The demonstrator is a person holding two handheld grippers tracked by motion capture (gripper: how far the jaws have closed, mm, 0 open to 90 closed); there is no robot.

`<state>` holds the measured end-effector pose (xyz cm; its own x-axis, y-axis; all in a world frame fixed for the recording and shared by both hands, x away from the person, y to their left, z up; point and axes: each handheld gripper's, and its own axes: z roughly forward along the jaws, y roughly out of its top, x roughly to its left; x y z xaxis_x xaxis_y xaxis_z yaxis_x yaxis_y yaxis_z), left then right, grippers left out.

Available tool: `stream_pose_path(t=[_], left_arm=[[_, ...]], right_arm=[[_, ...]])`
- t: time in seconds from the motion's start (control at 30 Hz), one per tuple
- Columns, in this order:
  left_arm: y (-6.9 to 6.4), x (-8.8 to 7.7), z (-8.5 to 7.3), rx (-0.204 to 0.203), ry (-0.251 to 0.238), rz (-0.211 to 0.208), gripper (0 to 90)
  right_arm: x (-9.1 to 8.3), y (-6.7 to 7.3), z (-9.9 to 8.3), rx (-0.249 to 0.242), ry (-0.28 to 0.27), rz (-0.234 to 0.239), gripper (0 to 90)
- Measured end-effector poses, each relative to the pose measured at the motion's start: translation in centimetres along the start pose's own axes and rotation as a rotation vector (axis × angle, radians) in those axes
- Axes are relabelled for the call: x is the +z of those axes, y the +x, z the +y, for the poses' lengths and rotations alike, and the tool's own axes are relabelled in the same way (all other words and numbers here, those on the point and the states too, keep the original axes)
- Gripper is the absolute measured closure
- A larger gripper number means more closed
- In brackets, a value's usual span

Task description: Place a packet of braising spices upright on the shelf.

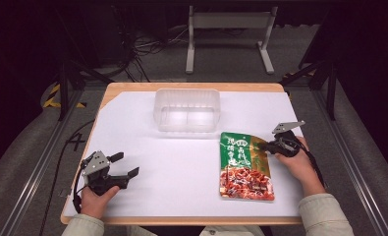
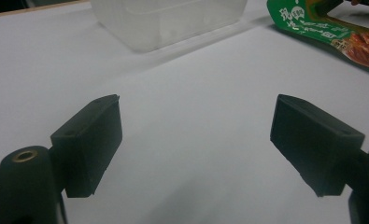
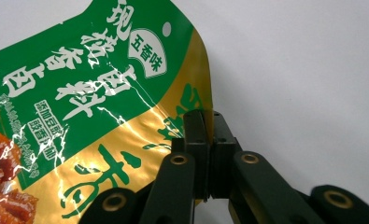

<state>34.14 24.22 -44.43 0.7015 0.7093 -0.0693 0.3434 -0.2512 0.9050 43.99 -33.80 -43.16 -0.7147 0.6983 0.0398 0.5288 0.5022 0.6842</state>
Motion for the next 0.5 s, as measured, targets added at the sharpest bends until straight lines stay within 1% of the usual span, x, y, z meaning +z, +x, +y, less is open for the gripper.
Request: stream_pose_path(t=[0.17, 0.3, 0.43, 0.47, 0.5], left_arm=[[0.0, 0.0, 0.0, 0.0, 0.0, -0.001, 17.5], [0.0, 0.1, 0.1, -0.005, -0.003, -0.005, 17.5], [0.1, 0.4, 0.2, 0.003, -0.003, -0.005, 17.5], [0.0, 0.5, 0.2, -0.003, -0.002, -0.011, 17.6], [0.0, 0.5, 0.3, 0.007, -0.002, -0.01, 17.6]], right_arm=[[-0.1, 0.3, 0.2, -0.009, 0.011, -0.022, 90.0], [-0.6, 0.3, 0.3, 0.001, 0.0, -0.014, 90.0], [-1.3, 0.5, 0.4, 0.002, -0.005, -0.013, 90.0], [-1.6, 0.6, 0.4, 0.004, -0.005, -0.013, 90.0], [-1.8, 0.6, 0.4, 0.005, -0.008, -0.015, 90.0]])
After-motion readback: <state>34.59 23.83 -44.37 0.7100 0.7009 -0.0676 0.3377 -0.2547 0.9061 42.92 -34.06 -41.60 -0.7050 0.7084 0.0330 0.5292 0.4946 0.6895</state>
